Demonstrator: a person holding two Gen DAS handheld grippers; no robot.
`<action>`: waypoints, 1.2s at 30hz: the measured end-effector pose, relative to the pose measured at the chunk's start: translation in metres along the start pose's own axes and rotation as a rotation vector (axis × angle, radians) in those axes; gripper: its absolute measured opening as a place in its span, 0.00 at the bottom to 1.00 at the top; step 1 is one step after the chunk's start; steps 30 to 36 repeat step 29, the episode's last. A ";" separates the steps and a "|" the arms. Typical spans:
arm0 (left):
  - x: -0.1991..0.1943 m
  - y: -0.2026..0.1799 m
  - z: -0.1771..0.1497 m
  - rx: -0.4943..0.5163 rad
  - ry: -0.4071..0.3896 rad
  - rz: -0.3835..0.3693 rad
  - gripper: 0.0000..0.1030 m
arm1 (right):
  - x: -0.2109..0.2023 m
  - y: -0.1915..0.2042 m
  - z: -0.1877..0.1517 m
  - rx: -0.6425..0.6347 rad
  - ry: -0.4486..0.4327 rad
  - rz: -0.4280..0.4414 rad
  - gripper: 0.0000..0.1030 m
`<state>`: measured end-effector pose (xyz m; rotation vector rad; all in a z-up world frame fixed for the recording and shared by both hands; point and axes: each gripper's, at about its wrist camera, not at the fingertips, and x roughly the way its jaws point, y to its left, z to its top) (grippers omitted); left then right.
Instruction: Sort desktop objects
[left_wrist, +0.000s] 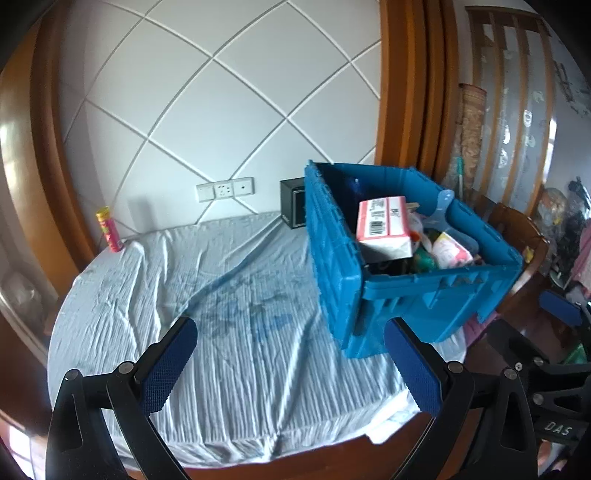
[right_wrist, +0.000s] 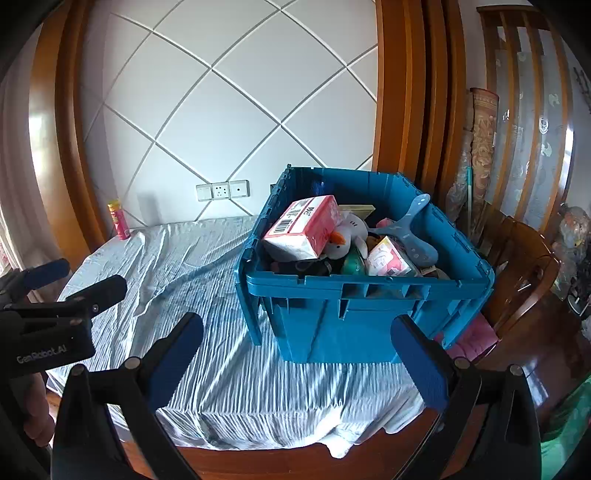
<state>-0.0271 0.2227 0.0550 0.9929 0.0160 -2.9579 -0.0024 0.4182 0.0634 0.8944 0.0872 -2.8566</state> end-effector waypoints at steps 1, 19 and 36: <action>-0.001 0.001 0.000 -0.001 -0.001 0.002 0.99 | 0.000 0.001 0.000 -0.001 0.000 0.002 1.00; 0.002 0.001 -0.002 -0.004 0.003 -0.003 0.99 | 0.004 0.000 0.000 0.006 0.006 0.019 1.00; 0.004 -0.004 -0.003 0.001 -0.009 -0.011 0.99 | 0.011 -0.005 0.000 0.014 0.013 0.030 1.00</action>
